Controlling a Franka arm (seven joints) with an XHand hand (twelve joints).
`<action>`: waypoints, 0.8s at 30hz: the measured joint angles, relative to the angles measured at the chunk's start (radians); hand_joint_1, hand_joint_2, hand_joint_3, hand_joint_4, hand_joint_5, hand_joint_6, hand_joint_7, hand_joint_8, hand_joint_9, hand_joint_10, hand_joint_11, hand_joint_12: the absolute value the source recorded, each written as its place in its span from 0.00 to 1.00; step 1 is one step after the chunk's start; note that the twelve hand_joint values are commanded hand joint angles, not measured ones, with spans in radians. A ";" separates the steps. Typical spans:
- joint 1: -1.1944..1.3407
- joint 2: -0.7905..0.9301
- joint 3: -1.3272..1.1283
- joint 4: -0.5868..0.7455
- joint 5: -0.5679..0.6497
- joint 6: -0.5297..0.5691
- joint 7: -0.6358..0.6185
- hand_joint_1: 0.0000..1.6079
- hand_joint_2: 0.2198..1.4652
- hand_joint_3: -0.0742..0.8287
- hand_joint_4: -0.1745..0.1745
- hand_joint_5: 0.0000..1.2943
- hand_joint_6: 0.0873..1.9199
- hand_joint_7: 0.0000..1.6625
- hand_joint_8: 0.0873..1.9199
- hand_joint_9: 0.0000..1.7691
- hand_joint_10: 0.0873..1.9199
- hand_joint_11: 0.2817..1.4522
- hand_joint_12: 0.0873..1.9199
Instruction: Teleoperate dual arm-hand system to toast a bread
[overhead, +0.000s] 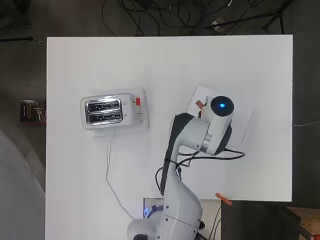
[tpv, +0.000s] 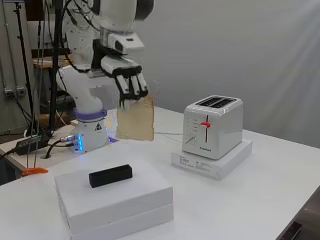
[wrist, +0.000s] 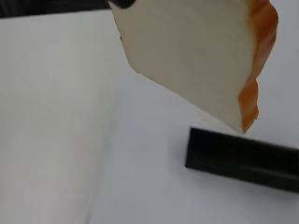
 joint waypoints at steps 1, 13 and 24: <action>0.005 -0.022 0.032 0.016 0.015 -0.006 0.002 0.75 0.82 0.08 0.00 0.47 0.68 0.54 0.67 0.75 0.05 0.32 0.31; 0.074 -0.005 0.377 0.071 0.226 0.050 -0.238 0.76 0.79 0.09 0.00 0.50 0.65 0.59 0.58 0.74 0.09 0.35 0.21; 0.104 0.105 0.504 0.129 0.293 0.020 -0.329 0.76 0.79 0.08 0.00 0.49 0.68 0.61 0.54 0.76 0.00 0.39 0.10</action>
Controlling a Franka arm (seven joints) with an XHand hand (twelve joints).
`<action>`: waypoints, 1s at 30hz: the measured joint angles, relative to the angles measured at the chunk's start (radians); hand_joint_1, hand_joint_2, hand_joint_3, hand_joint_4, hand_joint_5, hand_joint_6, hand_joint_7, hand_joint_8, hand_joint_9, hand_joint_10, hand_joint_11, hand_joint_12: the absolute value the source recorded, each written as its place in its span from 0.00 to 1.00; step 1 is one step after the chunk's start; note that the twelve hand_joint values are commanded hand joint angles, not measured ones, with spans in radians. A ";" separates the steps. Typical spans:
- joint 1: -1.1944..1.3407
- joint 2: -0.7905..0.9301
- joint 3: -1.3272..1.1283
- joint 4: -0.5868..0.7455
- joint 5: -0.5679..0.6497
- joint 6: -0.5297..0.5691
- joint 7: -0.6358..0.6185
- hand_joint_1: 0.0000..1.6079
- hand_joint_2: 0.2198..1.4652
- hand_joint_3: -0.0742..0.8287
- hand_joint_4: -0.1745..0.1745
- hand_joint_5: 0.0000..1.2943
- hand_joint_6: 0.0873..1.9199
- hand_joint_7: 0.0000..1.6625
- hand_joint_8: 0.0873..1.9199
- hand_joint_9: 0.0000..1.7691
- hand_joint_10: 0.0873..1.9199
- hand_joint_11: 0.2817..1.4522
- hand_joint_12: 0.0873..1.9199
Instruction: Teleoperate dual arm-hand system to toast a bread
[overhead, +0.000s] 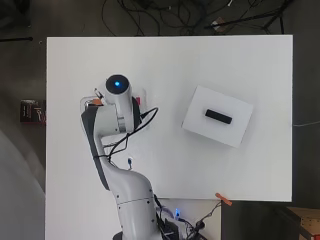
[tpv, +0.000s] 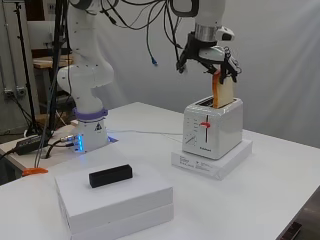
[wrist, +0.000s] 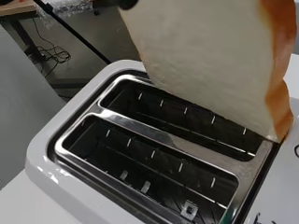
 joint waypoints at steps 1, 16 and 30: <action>0.001 0.012 0.000 0.014 0.008 -0.015 -0.007 0.76 0.79 0.08 0.00 0.49 0.69 0.61 0.53 0.76 0.00 0.40 0.07; -0.040 0.027 0.108 0.024 -0.044 -0.017 -0.025 0.54 0.83 0.08 1.00 0.55 0.70 0.80 0.00 0.82 0.00 0.33 0.28; -0.085 0.033 0.099 -0.035 -0.014 0.006 0.196 0.01 0.63 0.09 0.23 0.13 0.00 0.14 0.00 0.19 0.00 0.09 0.00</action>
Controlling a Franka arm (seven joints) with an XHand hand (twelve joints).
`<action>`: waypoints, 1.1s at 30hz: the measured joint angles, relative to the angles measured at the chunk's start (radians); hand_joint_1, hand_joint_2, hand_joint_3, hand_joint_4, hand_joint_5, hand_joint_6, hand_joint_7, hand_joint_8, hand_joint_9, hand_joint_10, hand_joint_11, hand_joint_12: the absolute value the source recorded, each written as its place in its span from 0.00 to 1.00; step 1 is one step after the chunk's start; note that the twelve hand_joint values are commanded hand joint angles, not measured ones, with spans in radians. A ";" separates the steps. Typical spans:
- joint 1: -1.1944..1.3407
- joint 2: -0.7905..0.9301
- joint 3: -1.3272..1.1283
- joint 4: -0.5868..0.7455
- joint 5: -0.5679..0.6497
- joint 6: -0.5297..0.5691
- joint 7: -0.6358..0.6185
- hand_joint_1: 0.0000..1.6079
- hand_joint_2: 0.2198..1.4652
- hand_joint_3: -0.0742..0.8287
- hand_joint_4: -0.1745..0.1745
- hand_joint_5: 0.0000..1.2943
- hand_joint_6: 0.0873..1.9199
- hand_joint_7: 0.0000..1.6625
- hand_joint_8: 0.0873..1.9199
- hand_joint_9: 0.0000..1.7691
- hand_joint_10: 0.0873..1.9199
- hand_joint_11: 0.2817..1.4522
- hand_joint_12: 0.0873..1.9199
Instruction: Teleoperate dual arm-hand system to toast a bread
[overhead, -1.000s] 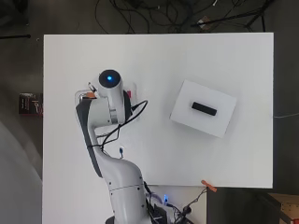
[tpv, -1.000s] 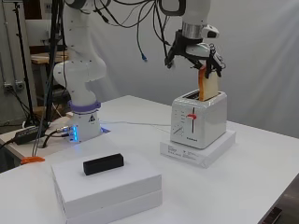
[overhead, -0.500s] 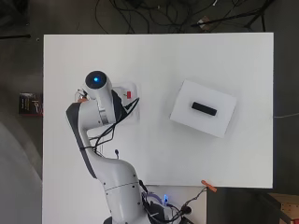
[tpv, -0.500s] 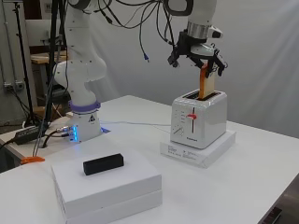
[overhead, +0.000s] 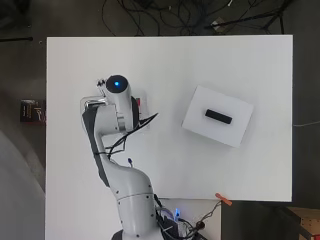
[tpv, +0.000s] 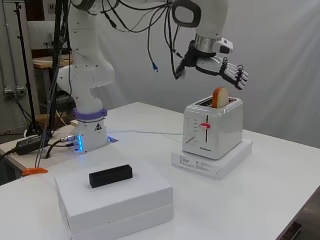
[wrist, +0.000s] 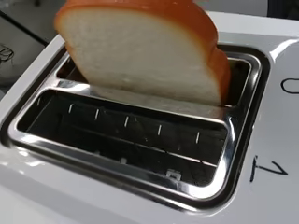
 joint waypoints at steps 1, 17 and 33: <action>-0.004 -0.018 0.002 -0.027 0.005 0.033 0.013 0.02 0.64 0.09 0.26 0.13 0.00 0.14 0.00 0.19 0.00 0.08 0.00; -0.031 -0.070 -0.265 -0.279 0.008 0.299 0.201 0.03 0.64 0.08 0.29 0.18 0.00 0.16 0.00 0.24 0.00 0.13 0.00; 0.020 0.106 -0.306 -0.277 0.089 0.323 0.166 0.05 0.66 0.08 0.45 0.33 0.00 0.27 0.00 0.48 0.00 0.40 0.00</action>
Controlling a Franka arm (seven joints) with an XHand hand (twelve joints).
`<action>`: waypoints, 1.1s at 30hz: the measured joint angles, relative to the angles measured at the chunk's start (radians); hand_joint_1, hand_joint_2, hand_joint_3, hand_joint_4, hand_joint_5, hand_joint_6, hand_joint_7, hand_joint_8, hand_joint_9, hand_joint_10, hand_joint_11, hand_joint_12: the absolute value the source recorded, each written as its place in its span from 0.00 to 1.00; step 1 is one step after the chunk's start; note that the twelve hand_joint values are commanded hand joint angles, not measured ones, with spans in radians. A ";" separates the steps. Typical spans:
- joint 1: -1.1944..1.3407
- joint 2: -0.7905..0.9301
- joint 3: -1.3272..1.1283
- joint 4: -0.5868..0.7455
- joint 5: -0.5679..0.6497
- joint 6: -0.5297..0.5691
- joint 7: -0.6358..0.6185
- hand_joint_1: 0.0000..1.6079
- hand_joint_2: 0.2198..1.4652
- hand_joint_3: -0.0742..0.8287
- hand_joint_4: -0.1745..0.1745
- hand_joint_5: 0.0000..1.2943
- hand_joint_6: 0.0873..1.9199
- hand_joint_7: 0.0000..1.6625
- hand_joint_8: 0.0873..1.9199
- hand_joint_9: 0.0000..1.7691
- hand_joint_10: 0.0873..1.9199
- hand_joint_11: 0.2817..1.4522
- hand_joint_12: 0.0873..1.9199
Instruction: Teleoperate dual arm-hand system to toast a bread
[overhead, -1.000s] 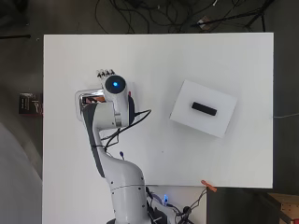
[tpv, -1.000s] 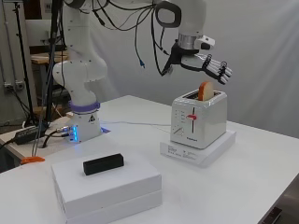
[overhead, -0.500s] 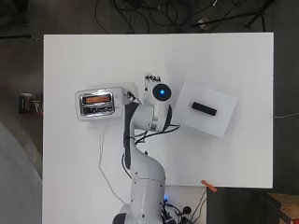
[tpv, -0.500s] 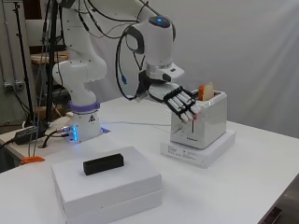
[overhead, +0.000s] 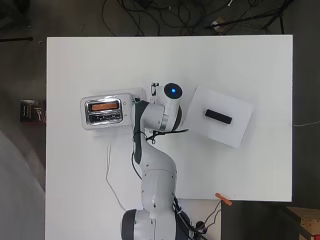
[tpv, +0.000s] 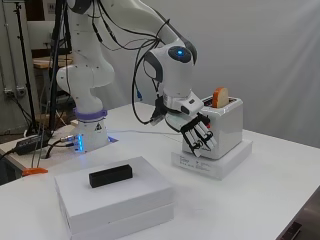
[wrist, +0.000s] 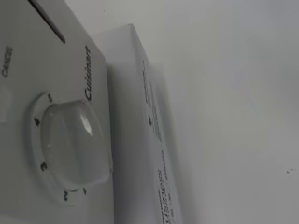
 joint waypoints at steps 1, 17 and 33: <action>0.000 0.005 0.002 0.006 0.000 -0.001 -0.001 0.05 0.66 0.08 0.46 0.33 0.00 0.26 0.00 0.44 0.00 0.37 0.00; -0.002 0.119 -0.019 -0.026 -0.015 0.019 0.091 0.12 0.63 0.07 0.52 0.14 0.00 0.12 0.00 0.18 0.00 0.11 0.00; 0.014 -0.232 0.020 0.091 -0.144 -0.097 0.133 0.00 0.73 0.09 0.46 0.25 0.00 0.14 0.00 0.16 0.00 0.08 0.00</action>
